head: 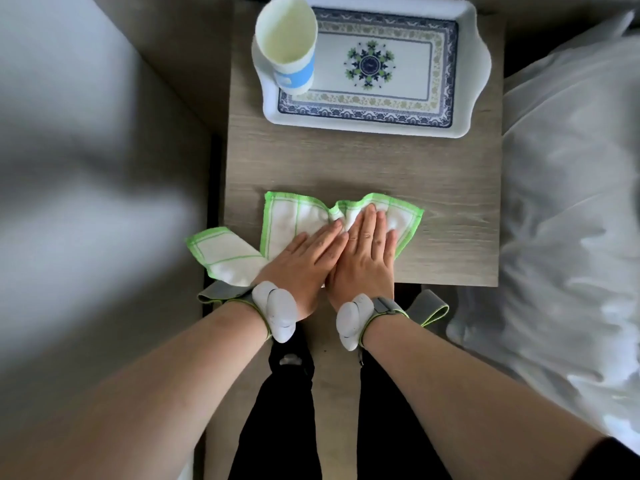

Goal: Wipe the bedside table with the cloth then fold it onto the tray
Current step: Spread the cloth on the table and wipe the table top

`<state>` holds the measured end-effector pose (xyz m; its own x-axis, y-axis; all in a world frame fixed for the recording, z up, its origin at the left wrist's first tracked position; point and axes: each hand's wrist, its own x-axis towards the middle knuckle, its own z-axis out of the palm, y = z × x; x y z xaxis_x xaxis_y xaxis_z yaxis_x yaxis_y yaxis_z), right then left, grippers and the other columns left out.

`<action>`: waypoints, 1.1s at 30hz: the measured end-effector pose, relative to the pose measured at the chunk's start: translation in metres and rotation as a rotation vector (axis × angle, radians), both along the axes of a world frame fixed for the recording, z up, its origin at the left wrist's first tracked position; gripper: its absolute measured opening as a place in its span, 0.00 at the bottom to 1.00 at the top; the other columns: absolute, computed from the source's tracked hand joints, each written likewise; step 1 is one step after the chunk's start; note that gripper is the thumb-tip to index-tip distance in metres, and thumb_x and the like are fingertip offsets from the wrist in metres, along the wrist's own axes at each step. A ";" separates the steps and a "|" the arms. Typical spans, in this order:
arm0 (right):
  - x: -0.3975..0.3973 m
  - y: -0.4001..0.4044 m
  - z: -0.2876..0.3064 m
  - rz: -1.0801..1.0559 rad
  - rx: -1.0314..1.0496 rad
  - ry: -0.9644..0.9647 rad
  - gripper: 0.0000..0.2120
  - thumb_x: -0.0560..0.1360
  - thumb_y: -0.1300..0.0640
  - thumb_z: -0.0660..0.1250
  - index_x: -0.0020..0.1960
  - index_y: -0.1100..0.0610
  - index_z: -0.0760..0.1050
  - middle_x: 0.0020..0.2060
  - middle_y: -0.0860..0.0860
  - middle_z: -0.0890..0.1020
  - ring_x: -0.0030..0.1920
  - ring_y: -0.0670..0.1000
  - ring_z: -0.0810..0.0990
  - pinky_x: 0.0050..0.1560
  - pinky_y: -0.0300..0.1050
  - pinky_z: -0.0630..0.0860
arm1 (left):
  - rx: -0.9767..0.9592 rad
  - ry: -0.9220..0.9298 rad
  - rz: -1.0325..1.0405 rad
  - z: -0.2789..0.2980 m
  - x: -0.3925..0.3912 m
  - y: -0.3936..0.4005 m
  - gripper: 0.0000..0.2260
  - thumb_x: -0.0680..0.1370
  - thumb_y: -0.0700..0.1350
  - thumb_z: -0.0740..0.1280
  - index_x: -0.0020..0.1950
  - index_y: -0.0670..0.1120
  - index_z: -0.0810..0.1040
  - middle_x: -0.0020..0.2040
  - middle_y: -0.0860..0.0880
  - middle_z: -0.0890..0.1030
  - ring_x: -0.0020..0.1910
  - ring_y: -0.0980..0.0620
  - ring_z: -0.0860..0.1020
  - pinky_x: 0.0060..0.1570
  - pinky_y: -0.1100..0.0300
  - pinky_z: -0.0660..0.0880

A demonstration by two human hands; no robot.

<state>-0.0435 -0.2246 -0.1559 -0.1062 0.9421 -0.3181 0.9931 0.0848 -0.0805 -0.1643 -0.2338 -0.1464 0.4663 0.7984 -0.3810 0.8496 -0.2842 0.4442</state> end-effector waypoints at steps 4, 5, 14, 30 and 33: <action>-0.036 0.001 -0.001 0.059 -0.009 0.010 0.30 0.75 0.51 0.34 0.71 0.65 0.35 0.75 0.62 0.45 0.75 0.61 0.41 0.72 0.58 0.36 | -0.002 0.046 0.058 0.001 -0.036 -0.006 0.38 0.73 0.40 0.61 0.75 0.47 0.38 0.76 0.51 0.39 0.75 0.54 0.41 0.73 0.55 0.44; -0.044 0.001 -0.002 0.074 -0.009 0.010 0.29 0.75 0.51 0.34 0.71 0.66 0.34 0.75 0.62 0.45 0.75 0.61 0.39 0.72 0.58 0.35 | 0.000 0.050 0.075 0.003 -0.044 -0.008 0.38 0.74 0.41 0.62 0.75 0.47 0.38 0.76 0.51 0.38 0.75 0.55 0.41 0.73 0.55 0.43; -0.097 -0.004 -0.008 0.098 -0.041 -0.006 0.34 0.78 0.47 0.44 0.70 0.65 0.28 0.70 0.61 0.30 0.70 0.60 0.27 0.72 0.59 0.32 | -0.005 0.087 0.204 0.011 -0.078 -0.015 0.33 0.75 0.38 0.55 0.74 0.43 0.40 0.77 0.47 0.40 0.76 0.50 0.40 0.74 0.54 0.42; 0.027 0.024 -0.007 0.139 0.064 0.066 0.29 0.77 0.50 0.40 0.74 0.62 0.42 0.76 0.57 0.50 0.74 0.53 0.42 0.73 0.51 0.40 | -0.027 -0.010 0.202 0.012 0.039 0.012 0.33 0.74 0.33 0.57 0.74 0.39 0.42 0.76 0.41 0.39 0.73 0.46 0.34 0.72 0.49 0.36; 0.066 0.034 -0.006 0.114 0.057 0.043 0.29 0.77 0.50 0.40 0.75 0.62 0.42 0.76 0.57 0.49 0.74 0.53 0.41 0.74 0.51 0.40 | -0.029 -0.009 0.167 0.011 0.077 0.023 0.35 0.74 0.34 0.59 0.74 0.40 0.41 0.76 0.42 0.38 0.75 0.45 0.36 0.72 0.50 0.36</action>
<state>0.0223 -0.1905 -0.1619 -0.2259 0.9395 -0.2574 0.9726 0.2024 -0.1145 -0.0869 -0.2103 -0.1353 0.3319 0.8536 -0.4016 0.8797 -0.1264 0.4584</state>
